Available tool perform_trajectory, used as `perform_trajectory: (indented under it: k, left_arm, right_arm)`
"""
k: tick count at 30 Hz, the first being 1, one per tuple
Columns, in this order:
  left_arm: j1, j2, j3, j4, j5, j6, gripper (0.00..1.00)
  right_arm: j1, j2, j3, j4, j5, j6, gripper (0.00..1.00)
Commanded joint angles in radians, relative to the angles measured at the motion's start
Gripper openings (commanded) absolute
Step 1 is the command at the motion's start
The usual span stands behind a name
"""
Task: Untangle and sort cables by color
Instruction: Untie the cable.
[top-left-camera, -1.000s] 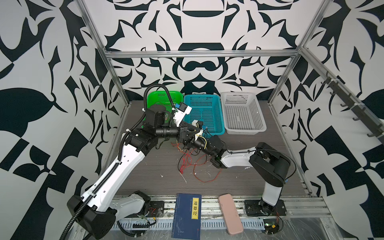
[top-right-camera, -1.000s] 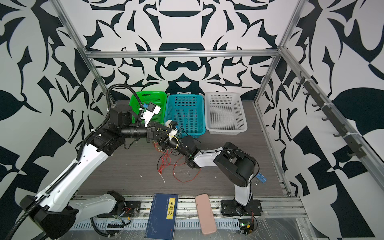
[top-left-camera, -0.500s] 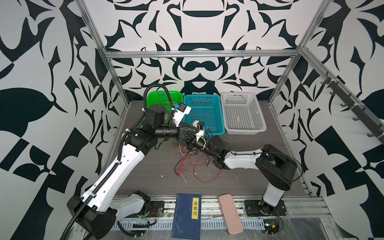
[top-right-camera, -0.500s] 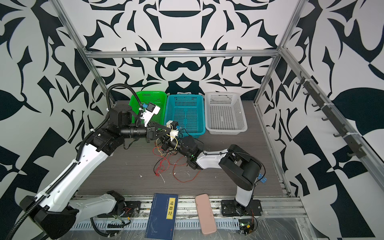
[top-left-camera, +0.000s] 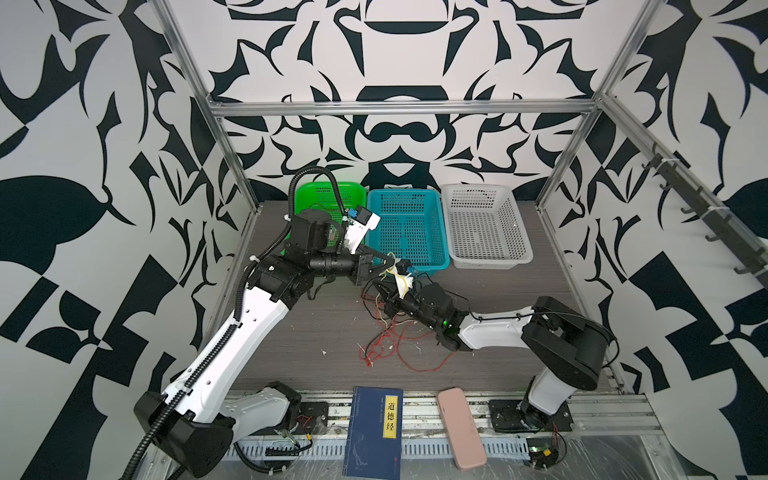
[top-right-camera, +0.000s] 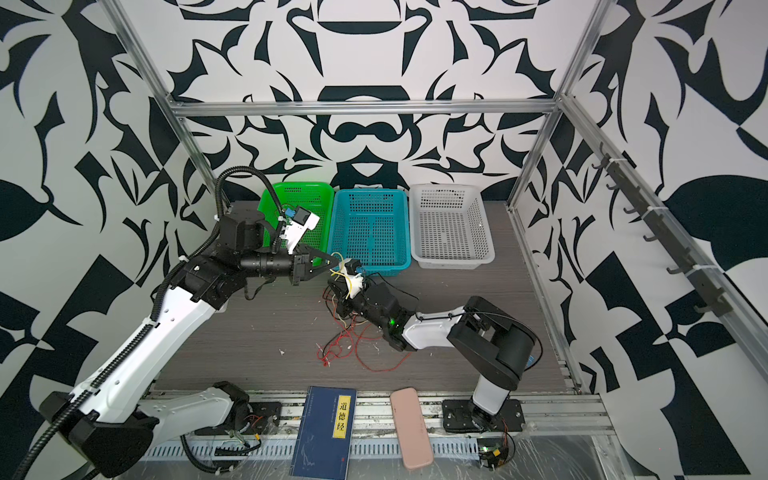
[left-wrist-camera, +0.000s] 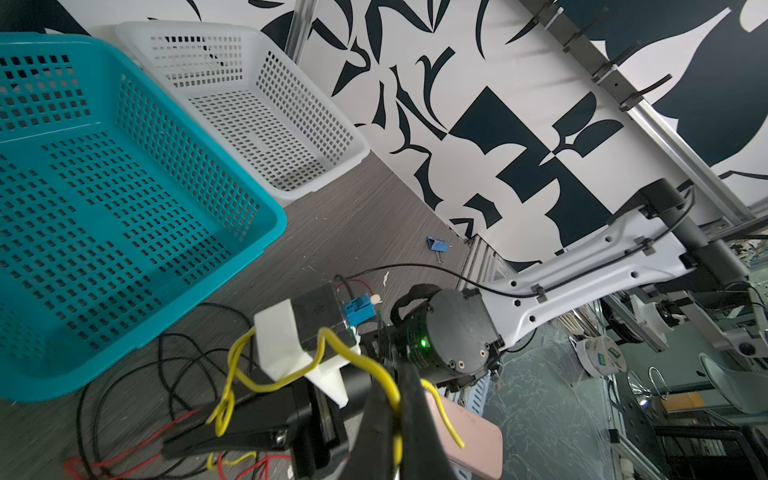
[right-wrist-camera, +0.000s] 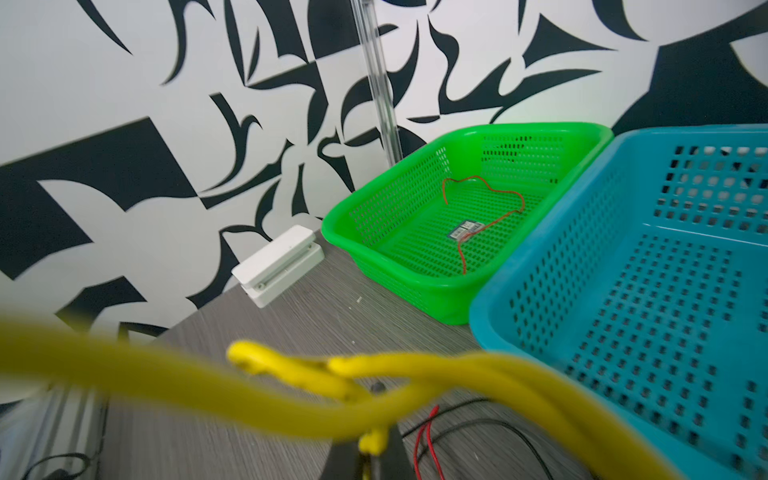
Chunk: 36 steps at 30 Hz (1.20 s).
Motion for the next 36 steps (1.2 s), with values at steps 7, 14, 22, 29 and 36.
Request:
perform_trajectory:
  k: [7,14,22,29,36]
  left_arm:
    - [0.038,-0.040,0.106,-0.019,0.010,0.049,0.00]
    - [0.051,-0.045,0.150,-0.064,-0.009,0.073,0.00]
    - [0.074,-0.064,0.229,-0.148,-0.069,0.124,0.00]
    - [0.096,-0.080,0.280,-0.197,-0.104,0.150,0.00]
    - [0.096,-0.070,0.211,-0.161,-0.047,0.122,0.00]
  right_arm:
    - [-0.053,-0.064,-0.089,-0.186,0.085,-0.031,0.00]
    - [-0.099,-0.073,-0.118,-0.208,0.067,-0.024,0.00]
    - [-0.154,-0.073,-0.144,-0.226,0.041,-0.015,0.00]
    - [-0.177,-0.069,-0.157,-0.234,0.036,-0.013,0.00]
    - [-0.186,-0.109,-0.177,-0.154,-0.092,-0.023,0.00]
